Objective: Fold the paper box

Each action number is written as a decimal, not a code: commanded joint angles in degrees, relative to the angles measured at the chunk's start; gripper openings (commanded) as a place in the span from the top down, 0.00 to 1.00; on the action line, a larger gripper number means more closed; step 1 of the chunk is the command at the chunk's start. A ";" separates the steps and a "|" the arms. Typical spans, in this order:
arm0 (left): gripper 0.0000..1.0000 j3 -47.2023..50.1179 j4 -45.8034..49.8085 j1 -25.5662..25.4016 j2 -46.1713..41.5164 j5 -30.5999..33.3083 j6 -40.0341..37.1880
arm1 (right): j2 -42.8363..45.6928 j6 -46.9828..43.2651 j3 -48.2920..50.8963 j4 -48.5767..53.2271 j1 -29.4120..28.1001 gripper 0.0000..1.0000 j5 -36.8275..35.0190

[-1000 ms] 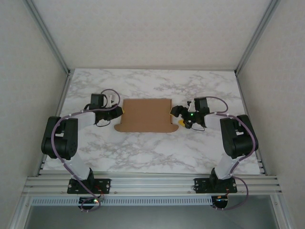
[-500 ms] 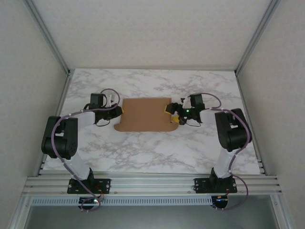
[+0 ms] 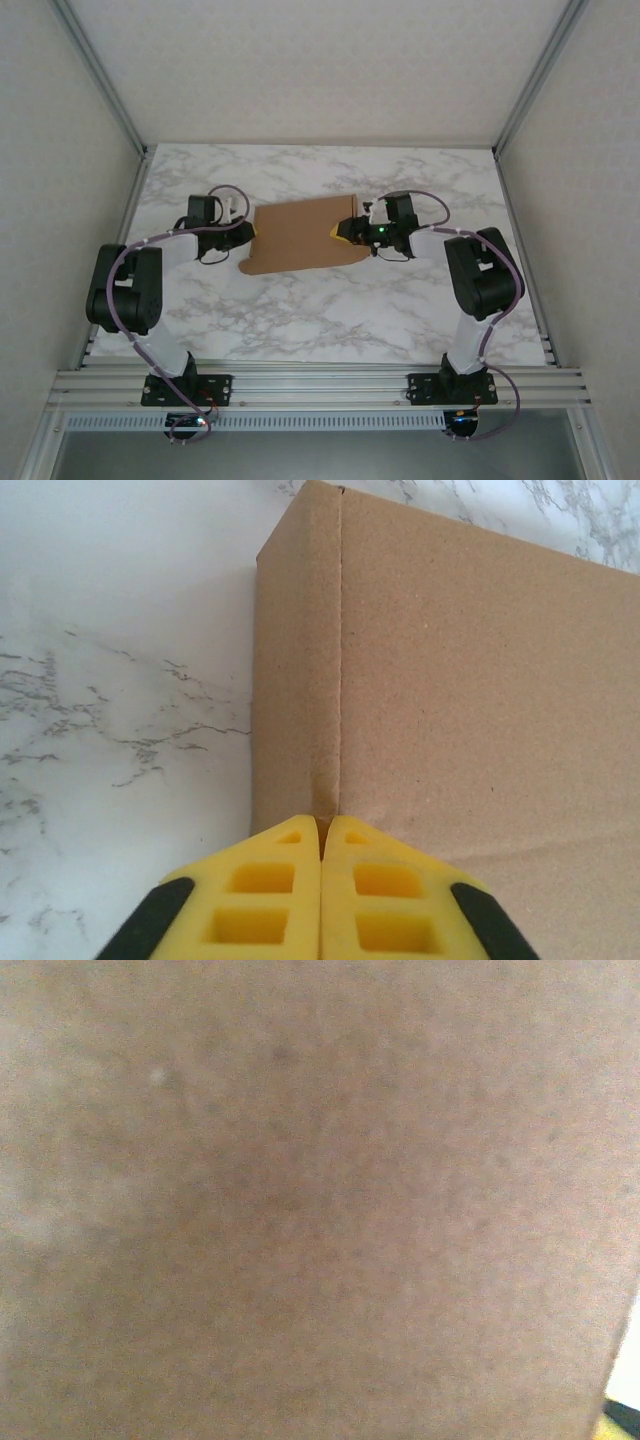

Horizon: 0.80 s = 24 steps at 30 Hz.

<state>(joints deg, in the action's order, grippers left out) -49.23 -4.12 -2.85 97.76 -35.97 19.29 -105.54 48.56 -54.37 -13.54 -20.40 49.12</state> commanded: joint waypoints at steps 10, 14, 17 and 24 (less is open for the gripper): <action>0.55 -0.95 12.87 -3.00 -10.98 19.22 -2.21 | 5.07 1.02 0.23 8.18 1.00 0.64 -6.14; 0.51 0.24 11.86 -7.98 -16.36 27.71 -5.96 | 5.46 0.68 -0.21 10.51 1.07 0.64 -6.52; 0.48 1.84 9.48 -15.37 -18.97 34.38 -11.78 | 5.19 1.30 -0.27 10.56 1.03 0.64 -5.93; 0.40 11.34 -2.67 -29.64 -26.07 37.60 -30.49 | 4.74 2.08 -0.47 10.71 0.94 0.61 -4.87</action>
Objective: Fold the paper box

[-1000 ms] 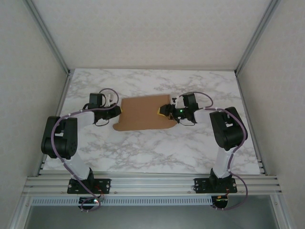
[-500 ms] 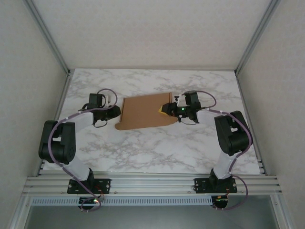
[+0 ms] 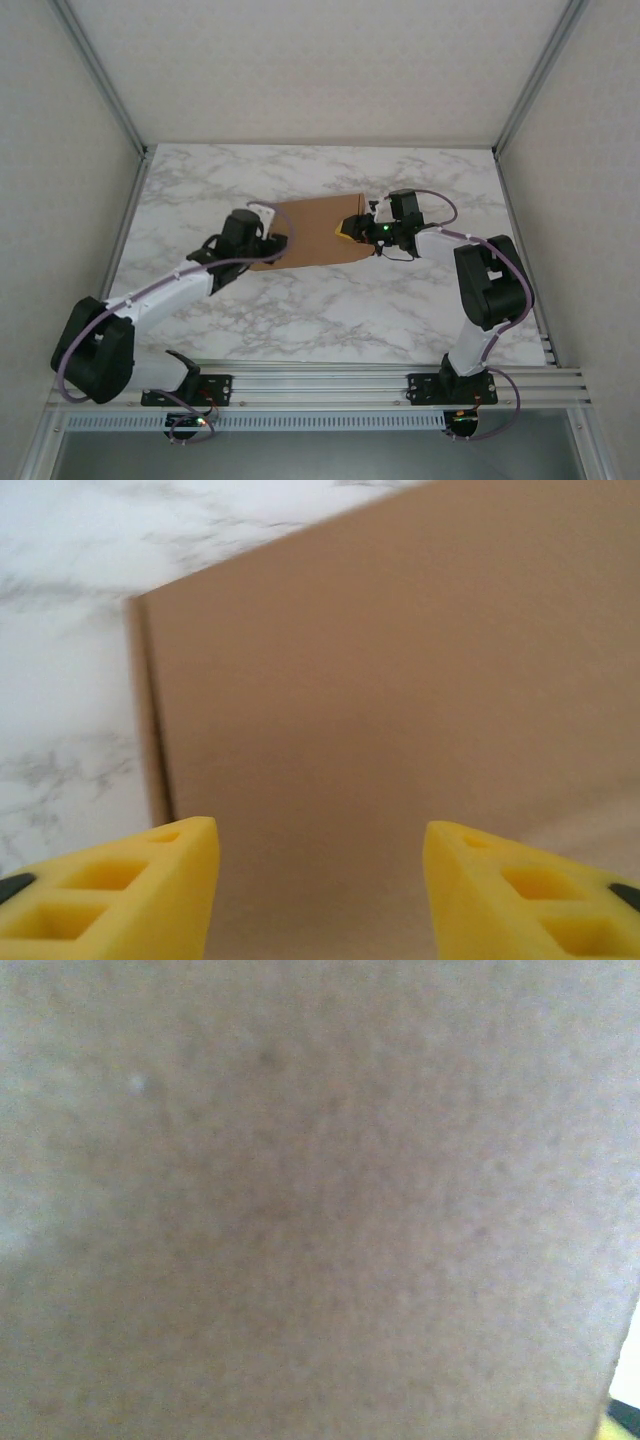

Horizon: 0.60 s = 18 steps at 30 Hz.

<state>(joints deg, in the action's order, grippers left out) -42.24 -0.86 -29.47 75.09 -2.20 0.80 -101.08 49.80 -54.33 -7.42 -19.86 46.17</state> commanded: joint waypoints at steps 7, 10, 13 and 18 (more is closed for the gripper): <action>0.36 6.48 -8.18 -4.44 -2.58 -1.61 -25.38 | -0.34 1.13 -0.67 4.61 0.37 0.61 -1.08; 0.36 5.06 -6.28 -4.72 -0.65 -2.28 -29.95 | -0.52 1.26 -0.69 4.66 0.41 0.61 -0.99; 0.36 4.61 -8.51 -4.87 1.10 -0.50 -30.24 | -0.89 1.76 -0.69 4.02 0.19 0.61 -0.36; 0.35 3.66 -10.85 -5.76 5.80 3.14 -30.43 | -1.22 2.18 -0.69 3.57 -0.40 0.60 0.37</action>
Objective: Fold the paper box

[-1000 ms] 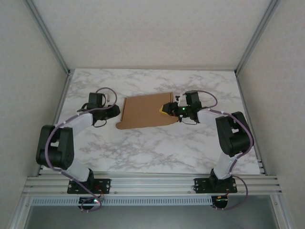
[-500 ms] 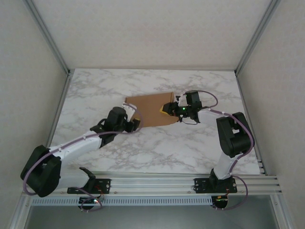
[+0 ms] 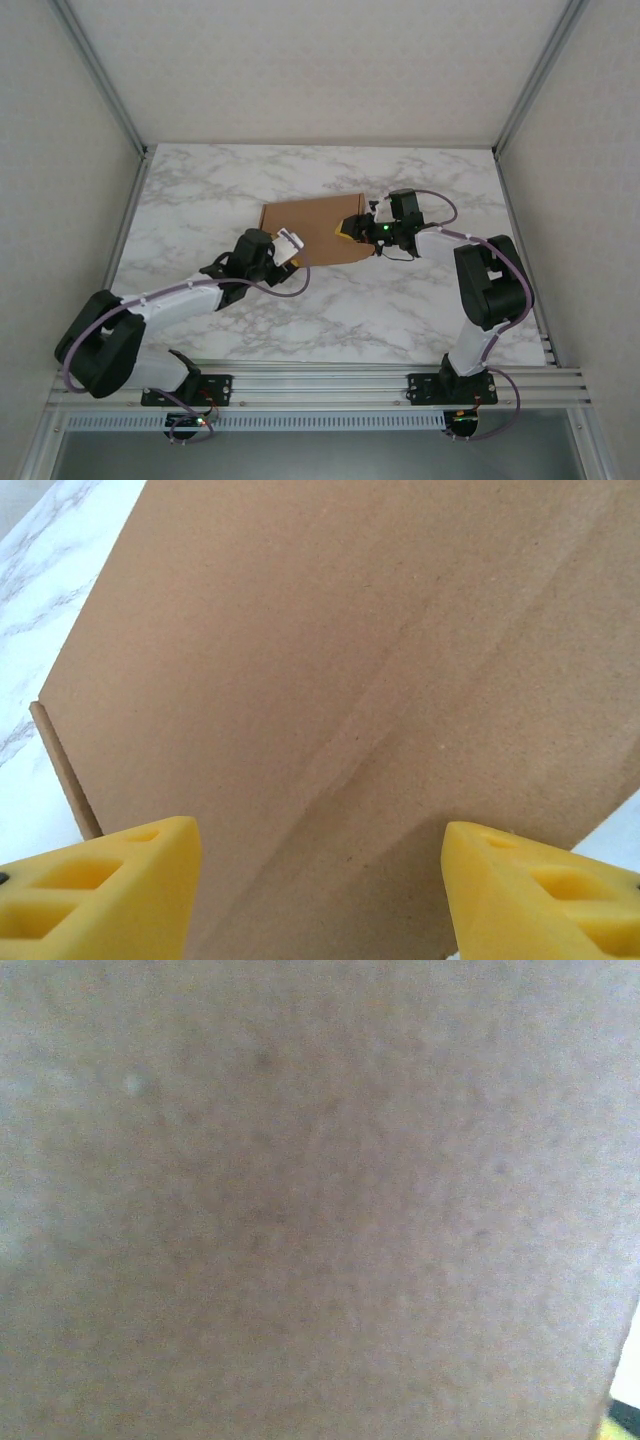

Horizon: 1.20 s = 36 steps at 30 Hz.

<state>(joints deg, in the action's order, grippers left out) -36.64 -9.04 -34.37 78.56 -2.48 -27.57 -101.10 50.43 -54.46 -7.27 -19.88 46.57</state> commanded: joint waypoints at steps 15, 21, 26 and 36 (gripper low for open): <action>0.45 -3.54 -18.20 -1.74 11.18 13.30 -3.36 | -1.77 1.96 -0.08 2.48 -2.99 0.62 3.34; 0.52 -2.92 -23.48 -1.84 12.57 15.82 -2.16 | -1.67 1.91 -0.34 3.03 -3.92 0.62 4.67; 0.52 -3.02 -23.69 -1.84 12.71 15.23 -1.82 | -0.79 1.61 -0.65 4.35 -4.11 0.62 4.44; 0.37 2.42 -22.30 -1.84 6.33 7.19 -12.31 | 0.58 6.32 -0.39 1.58 -4.01 0.63 4.36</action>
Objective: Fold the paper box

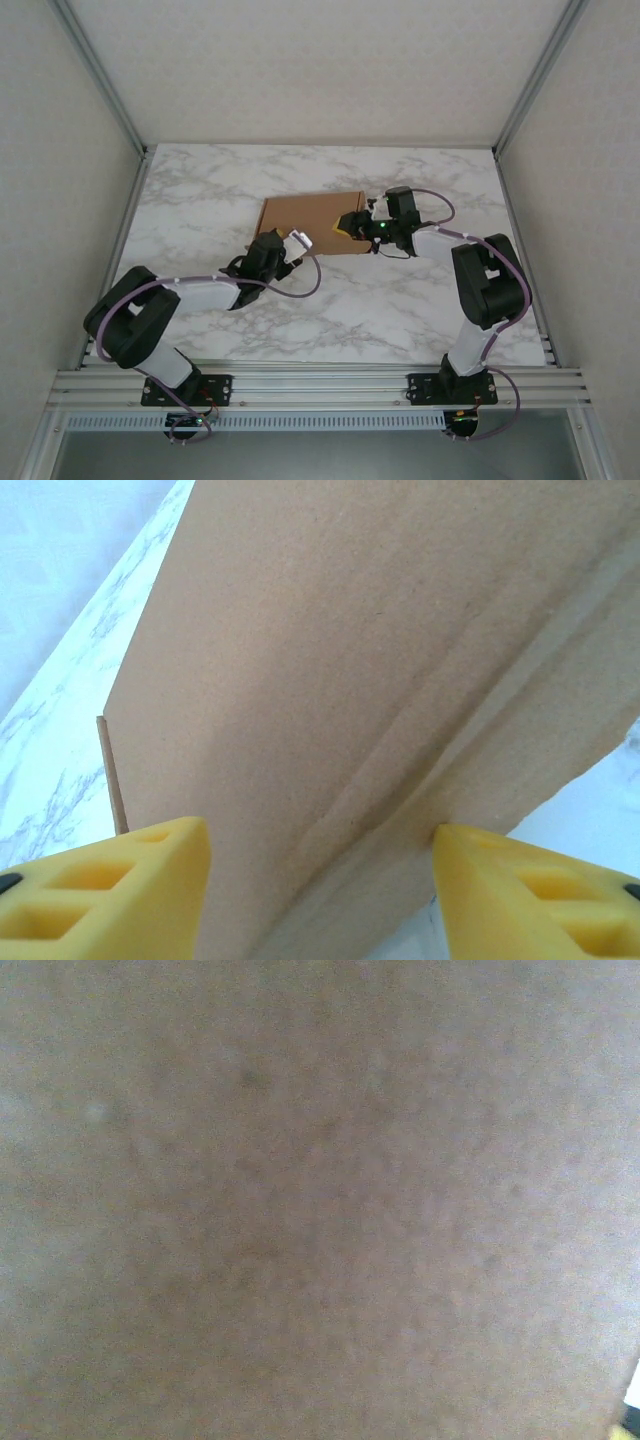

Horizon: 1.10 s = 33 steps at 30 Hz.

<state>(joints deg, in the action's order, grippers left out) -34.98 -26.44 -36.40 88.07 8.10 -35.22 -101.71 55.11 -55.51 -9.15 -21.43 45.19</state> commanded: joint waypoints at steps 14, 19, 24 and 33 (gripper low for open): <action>0.30 -3.25 6.19 -2.15 -2.73 -12.65 -12.25 | 2.32 7.84 2.16 -3.40 -2.40 0.63 8.25; 0.29 -4.41 9.41 -2.31 -1.97 -14.37 -11.49 | 2.28 9.97 2.49 -5.75 -2.54 0.63 8.34; 0.13 -5.58 8.40 -3.01 0.90 -8.91 -9.27 | 2.57 12.91 3.03 -8.59 -2.62 0.62 8.18; 0.10 0.66 -12.12 -8.03 5.75 10.48 -10.54 | 3.49 19.79 4.92 -14.87 -2.90 0.62 7.84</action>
<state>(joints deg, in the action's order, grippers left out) -36.45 -30.65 -42.96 91.83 9.74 -45.28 -101.45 71.81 -51.03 -18.72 -23.57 50.11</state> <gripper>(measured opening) 0.899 0.503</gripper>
